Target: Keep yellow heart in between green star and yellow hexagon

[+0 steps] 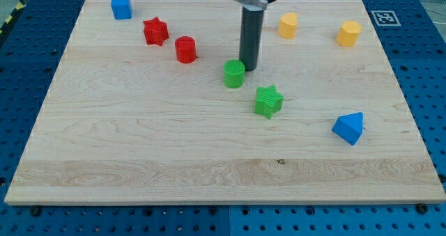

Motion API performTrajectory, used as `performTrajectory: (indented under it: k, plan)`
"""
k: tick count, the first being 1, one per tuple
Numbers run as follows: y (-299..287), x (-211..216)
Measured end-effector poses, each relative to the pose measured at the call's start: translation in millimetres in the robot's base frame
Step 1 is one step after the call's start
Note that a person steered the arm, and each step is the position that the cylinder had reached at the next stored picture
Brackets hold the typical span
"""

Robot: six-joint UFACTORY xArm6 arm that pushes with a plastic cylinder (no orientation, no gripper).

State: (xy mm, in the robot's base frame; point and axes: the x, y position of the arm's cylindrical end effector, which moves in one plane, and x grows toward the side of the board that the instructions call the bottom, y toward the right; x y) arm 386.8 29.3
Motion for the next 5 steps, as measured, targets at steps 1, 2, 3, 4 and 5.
performTrajectory:
  k: [1, 2, 3, 4, 5]
  plan:
    - [-20, 0]
    - [-16, -20]
    - [-7, -64]
    - [-7, -126]
    - [28, -166]
